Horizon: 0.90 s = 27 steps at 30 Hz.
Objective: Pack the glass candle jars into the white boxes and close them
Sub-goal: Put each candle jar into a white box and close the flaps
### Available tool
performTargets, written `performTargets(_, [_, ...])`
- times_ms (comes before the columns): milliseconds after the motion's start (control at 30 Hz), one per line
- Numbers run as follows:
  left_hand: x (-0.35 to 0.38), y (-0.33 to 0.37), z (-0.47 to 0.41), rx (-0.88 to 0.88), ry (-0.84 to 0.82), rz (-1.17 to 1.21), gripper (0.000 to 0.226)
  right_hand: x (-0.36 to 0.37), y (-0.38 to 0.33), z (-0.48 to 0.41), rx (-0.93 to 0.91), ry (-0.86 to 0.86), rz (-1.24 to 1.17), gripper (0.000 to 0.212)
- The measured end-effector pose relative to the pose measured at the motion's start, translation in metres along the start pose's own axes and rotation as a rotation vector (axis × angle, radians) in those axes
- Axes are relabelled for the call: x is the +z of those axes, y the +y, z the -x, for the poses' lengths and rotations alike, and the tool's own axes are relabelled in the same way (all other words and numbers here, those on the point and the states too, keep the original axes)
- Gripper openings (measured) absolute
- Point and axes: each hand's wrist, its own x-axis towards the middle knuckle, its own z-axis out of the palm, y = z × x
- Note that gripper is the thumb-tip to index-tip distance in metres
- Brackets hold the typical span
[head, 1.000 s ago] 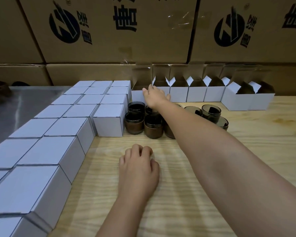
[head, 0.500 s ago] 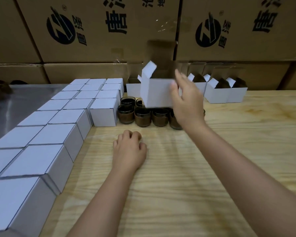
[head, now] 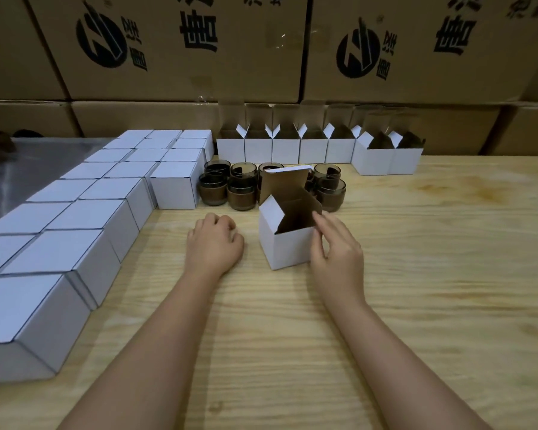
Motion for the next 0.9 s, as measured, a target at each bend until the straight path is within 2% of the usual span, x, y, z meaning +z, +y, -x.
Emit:
performTargets(100, [-0.004,0.0,0.003,-0.048,0.002,0.202,0.035,0.003,0.002,-0.002,-0.022,0.007,-0.016,0.026])
performTargets(200, [-0.01,0.012,0.018,-0.104,-0.025,0.739,0.046,0.004,0.002,-0.002,-0.027,-0.003,-0.024,0.026])
performTargets(267, [-0.01,0.028,0.029,-0.119,-0.045,1.035,0.064,0.004,0.001,-0.001,-0.034,-0.005,-0.02,0.026])
performTargets(333, [-0.004,0.039,0.04,-0.064,-0.087,1.073,0.082,0.004,0.001,-0.001,-0.063,-0.008,-0.013,0.026])
performTargets(467, [-0.001,0.043,0.045,-0.026,-0.13,1.033,0.101,0.004,0.0,-0.001,-0.126,0.005,0.024,0.025])
performTargets(533, [-0.002,0.043,0.045,-0.04,-0.118,1.032,0.097,0.004,-0.001,-0.001,-0.147,0.002,0.032,0.026])
performTargets(667, [-0.003,0.045,0.045,0.006,-0.148,1.031,0.052,0.005,-0.003,-0.001,-0.172,-0.034,-0.085,0.029])
performTargets(767, [-0.004,0.045,0.044,0.064,-0.196,1.032,0.063,0.004,-0.003,-0.003,-0.132,-0.019,-0.189,0.034])
performTargets(900, [-0.002,0.045,0.041,0.101,-0.205,1.029,0.082,0.006,-0.001,-0.008,-0.015,0.016,-0.32,0.026])
